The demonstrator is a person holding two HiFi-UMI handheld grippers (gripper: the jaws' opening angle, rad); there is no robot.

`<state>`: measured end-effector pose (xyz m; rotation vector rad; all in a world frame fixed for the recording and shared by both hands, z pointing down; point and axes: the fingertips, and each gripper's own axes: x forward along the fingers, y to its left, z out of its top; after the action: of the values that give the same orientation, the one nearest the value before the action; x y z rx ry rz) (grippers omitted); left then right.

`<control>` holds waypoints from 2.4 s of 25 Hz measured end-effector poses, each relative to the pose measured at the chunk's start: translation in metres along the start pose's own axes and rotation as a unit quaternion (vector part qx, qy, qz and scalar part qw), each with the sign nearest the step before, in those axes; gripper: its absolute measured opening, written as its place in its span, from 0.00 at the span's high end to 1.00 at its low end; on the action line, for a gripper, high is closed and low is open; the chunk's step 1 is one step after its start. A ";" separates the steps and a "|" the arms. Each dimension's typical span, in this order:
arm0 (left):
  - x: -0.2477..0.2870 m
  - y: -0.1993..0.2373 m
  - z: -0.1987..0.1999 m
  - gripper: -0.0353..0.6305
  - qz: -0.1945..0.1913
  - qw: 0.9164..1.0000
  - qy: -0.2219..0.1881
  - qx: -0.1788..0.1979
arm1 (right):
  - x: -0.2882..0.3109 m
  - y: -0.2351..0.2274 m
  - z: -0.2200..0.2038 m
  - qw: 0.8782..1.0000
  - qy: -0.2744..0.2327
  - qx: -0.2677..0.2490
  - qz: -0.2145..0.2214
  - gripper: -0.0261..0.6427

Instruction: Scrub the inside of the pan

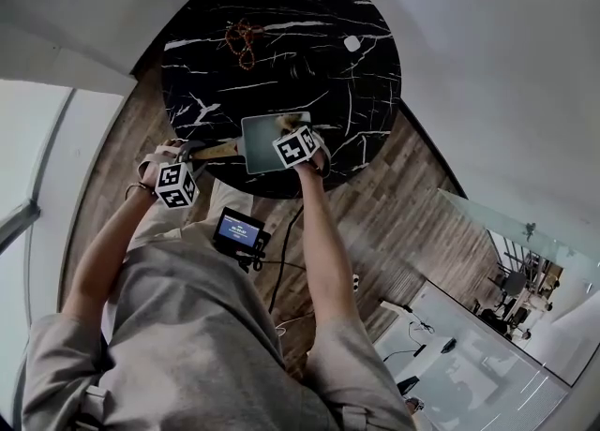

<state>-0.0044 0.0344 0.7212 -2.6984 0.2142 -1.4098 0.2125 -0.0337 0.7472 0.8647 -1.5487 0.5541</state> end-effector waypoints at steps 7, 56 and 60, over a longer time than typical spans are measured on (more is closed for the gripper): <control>0.000 0.000 0.000 0.75 0.000 1.000 0.000 0.003 | 0.000 0.017 0.010 1.000 -0.002 -0.018 0.020 0.82; 0.001 -0.008 -0.002 0.76 0.001 1.000 0.027 -0.001 | -0.046 0.059 0.027 0.989 -0.118 -0.084 -0.003 0.81; 0.000 -0.011 -0.003 0.76 -0.002 1.000 0.025 -0.005 | -0.043 0.024 0.006 0.989 -0.092 -0.104 -0.056 0.79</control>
<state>-0.0064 0.0450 0.7243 -2.6758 0.2197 -1.4830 0.1900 -0.0148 0.7074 0.8525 -1.6792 0.2311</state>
